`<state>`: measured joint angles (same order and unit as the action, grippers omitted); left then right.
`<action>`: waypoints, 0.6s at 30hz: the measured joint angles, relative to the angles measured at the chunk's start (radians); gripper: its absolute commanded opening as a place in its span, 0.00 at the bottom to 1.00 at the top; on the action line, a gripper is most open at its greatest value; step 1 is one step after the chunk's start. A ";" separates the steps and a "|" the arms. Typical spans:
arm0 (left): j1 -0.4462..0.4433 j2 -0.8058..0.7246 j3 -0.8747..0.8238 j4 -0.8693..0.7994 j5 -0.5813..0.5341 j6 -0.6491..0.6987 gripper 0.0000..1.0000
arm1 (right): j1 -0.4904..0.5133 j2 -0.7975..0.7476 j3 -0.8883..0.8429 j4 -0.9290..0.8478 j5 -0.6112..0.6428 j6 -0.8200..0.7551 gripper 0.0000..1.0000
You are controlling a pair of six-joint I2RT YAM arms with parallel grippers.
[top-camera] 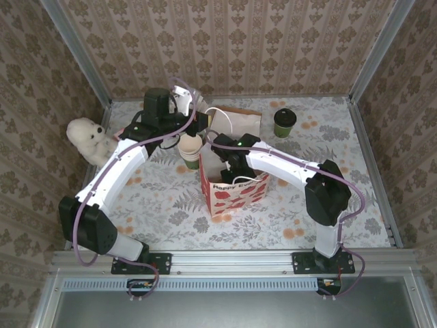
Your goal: Pack the takeout coffee
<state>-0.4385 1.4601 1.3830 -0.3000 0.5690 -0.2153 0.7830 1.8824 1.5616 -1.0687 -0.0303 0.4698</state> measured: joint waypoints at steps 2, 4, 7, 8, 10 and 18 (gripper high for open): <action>0.000 0.000 0.000 0.001 0.005 -0.002 0.11 | -0.001 0.004 -0.019 0.009 0.000 0.000 0.43; 0.000 0.000 0.000 0.003 0.016 -0.002 0.11 | -0.001 0.011 -0.034 0.023 0.000 0.001 0.44; 0.000 0.000 0.000 0.010 0.043 -0.001 0.12 | -0.001 0.017 -0.066 0.067 0.006 0.006 0.45; 0.000 0.000 -0.001 0.016 0.055 -0.001 0.12 | -0.001 0.017 -0.077 0.080 0.010 0.008 0.47; 0.000 0.000 -0.002 0.024 0.072 -0.001 0.11 | -0.001 0.018 -0.097 0.110 0.025 0.016 0.49; 0.000 0.000 -0.043 0.101 0.129 -0.002 0.12 | -0.001 0.039 -0.179 0.222 0.079 0.051 0.68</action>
<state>-0.4385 1.4597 1.3399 -0.1993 0.6975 -0.2169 0.7822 1.9217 1.3823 -0.8463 0.0483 0.5209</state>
